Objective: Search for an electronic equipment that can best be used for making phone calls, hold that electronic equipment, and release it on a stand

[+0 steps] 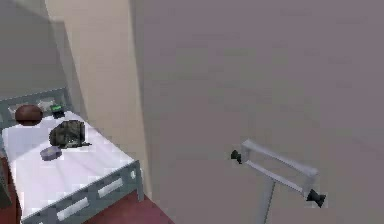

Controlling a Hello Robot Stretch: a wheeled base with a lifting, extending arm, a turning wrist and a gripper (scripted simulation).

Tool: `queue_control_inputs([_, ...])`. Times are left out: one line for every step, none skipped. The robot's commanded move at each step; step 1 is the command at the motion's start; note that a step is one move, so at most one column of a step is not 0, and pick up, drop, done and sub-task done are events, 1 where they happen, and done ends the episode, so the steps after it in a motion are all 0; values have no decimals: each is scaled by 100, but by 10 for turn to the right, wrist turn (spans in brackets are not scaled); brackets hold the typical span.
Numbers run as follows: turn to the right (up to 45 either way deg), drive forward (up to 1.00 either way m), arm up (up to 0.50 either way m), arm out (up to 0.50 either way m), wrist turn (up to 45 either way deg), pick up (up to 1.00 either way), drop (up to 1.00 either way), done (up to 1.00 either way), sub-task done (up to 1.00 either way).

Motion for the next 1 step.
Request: queue_control_inputs([150, 0, 0, 0, 0, 0, 0, 0, 0])
